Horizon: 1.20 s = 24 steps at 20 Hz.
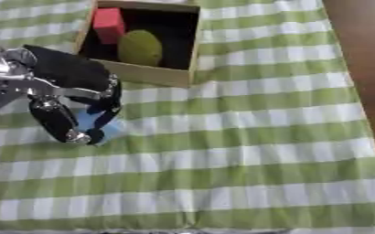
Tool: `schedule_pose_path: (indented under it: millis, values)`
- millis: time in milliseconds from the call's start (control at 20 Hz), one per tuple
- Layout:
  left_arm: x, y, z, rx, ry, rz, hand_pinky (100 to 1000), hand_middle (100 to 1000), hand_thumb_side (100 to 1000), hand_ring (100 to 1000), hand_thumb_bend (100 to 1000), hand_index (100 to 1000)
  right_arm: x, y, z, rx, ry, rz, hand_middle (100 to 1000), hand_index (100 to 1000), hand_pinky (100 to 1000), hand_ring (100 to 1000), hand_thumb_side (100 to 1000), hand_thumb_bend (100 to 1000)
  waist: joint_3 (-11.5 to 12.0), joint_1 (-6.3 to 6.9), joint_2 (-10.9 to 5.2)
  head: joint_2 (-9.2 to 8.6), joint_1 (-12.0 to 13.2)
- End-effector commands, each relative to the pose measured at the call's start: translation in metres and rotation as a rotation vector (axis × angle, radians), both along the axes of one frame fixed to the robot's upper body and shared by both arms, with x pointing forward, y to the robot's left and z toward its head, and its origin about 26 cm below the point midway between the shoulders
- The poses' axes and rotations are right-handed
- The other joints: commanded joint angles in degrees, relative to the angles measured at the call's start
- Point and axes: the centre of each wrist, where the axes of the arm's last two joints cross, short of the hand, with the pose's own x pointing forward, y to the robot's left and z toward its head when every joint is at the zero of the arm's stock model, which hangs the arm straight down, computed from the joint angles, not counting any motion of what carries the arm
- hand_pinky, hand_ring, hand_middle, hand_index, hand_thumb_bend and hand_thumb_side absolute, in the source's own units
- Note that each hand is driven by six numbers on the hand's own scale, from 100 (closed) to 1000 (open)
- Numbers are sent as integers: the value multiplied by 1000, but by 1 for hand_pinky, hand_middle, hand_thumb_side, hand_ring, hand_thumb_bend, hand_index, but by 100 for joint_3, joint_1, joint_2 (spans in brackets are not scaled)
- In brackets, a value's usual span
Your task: Pick up objects on the table and place them in the box.
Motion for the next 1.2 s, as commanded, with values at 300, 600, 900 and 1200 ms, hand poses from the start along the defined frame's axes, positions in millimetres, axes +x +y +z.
schedule_pose_path:
  millis: [300,600,900,1200]
  values:
    - [-15,18,27,17,-148,-14,872,749,290,842,592,887,-4,-2,7,-11,-17,-8,561,828,869,887,470,100,27,48,-145,-10,-18]
    - [-6,41,15,90,-205,136,872,744,362,842,694,876,-5,-4,5,-9,-11,-20,561,828,869,889,470,100,88,88,-148,5,-63]
    - [5,44,0,79,-153,246,856,738,417,834,757,871,-5,-4,4,-1,-10,-16,559,827,869,889,470,100,111,98,-156,7,-30]
    - [16,35,-11,42,-139,304,832,724,452,821,783,865,-4,-3,3,7,-4,-10,557,827,869,890,472,100,88,93,-152,4,-16]
